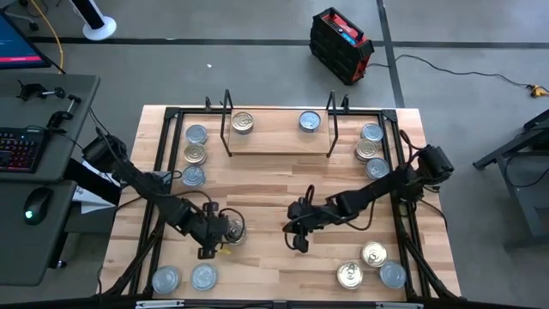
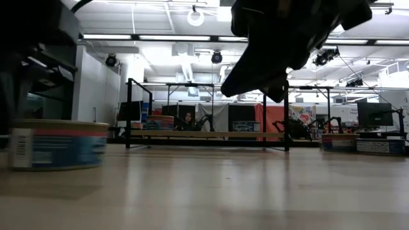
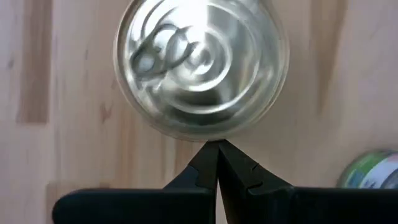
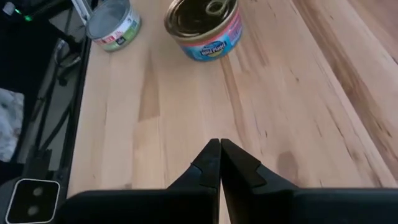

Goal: Stack canned seafood by type on shelf
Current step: Put the blue pink tuna can on the shelf

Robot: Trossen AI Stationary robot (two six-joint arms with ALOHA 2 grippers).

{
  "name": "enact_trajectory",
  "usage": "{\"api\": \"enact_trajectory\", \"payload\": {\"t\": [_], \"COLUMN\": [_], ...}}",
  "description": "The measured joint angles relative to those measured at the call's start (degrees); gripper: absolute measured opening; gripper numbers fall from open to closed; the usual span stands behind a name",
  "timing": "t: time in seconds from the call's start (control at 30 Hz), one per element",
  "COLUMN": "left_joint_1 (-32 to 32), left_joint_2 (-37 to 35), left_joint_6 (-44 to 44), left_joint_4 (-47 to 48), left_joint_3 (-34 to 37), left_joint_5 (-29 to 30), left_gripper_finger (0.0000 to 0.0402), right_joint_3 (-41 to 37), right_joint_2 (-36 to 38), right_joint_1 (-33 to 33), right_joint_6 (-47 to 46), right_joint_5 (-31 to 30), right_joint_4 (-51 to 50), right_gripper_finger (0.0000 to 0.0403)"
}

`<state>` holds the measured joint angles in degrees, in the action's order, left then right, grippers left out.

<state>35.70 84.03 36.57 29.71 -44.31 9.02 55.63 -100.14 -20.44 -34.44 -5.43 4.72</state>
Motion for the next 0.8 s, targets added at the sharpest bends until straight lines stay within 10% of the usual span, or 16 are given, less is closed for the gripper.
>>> {"api": "enact_trajectory", "payload": {"t": [0.4,0.8], "left_joint_1": [-8.44,-8.46], "left_joint_2": [5.79,-3.12], "left_joint_6": [-9.70,-9.37], "left_joint_4": [-24.93,-0.92], "left_joint_3": [-0.35,-8.18], "left_joint_5": [4.20,4.33], "left_gripper_finger": [0.0000,0.0000], "right_joint_3": [2.17,1.63], "right_joint_2": [3.65,8.01], "right_joint_1": [-1.17,-1.69], "right_joint_6": [-0.03,-0.48], "right_joint_5": [-0.29,-1.43], "right_joint_4": [-15.80,-18.26], "right_gripper_finger": [0.0000,0.0000]}}
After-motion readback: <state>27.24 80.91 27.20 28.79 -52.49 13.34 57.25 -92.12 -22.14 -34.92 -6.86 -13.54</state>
